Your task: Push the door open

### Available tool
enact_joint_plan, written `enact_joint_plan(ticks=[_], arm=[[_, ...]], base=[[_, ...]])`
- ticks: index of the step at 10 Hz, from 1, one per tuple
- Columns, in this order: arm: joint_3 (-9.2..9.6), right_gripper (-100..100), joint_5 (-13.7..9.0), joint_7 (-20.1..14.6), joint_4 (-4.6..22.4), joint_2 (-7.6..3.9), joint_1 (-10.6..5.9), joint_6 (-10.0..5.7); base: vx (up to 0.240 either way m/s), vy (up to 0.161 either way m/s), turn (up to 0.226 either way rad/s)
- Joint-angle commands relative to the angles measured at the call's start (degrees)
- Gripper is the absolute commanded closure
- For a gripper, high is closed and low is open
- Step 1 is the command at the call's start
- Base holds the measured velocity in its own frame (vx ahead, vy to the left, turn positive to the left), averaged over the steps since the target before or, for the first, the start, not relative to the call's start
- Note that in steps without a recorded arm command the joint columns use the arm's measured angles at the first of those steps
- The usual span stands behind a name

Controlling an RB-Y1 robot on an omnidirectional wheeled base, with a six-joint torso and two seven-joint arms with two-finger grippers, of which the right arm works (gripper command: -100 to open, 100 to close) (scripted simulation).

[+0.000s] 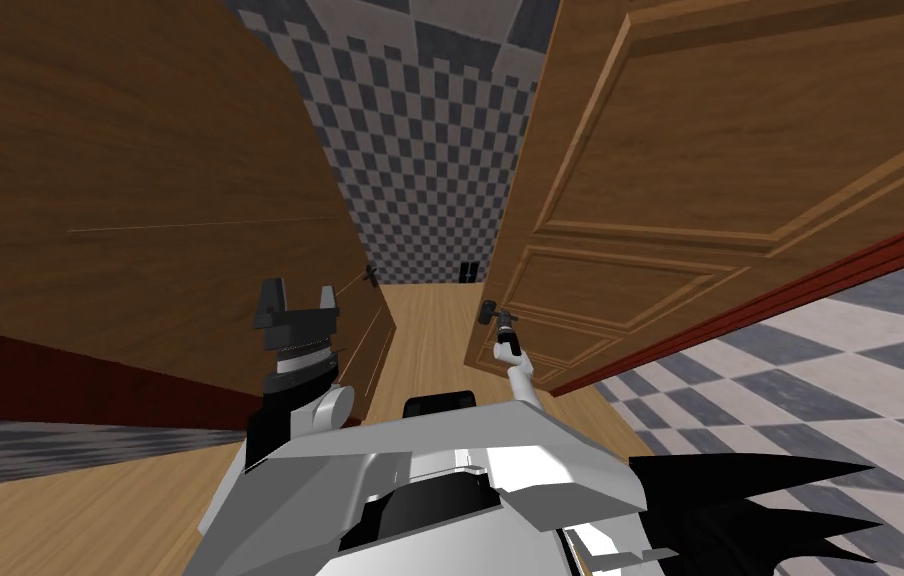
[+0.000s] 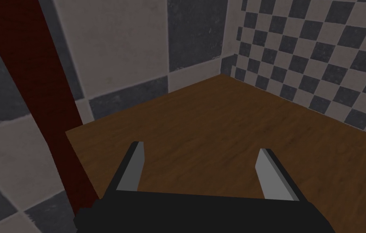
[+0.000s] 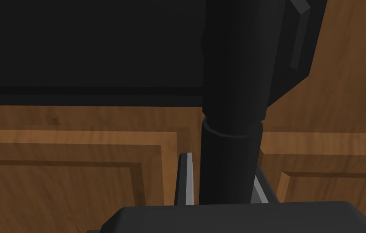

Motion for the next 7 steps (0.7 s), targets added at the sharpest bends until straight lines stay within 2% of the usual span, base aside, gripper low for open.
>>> enact_joint_plan(ticks=[1, 7], arm=[[-1.79, 100, -0.23, 0.3, -0.49, -0.2, -0.22, -0.39], [-5.16, 100, -0.84, 0.83, -0.57, 2.18, -0.16, -0.29]], base=[[0.207, 0.084, -0.109], [0.177, 0.068, -0.077]])
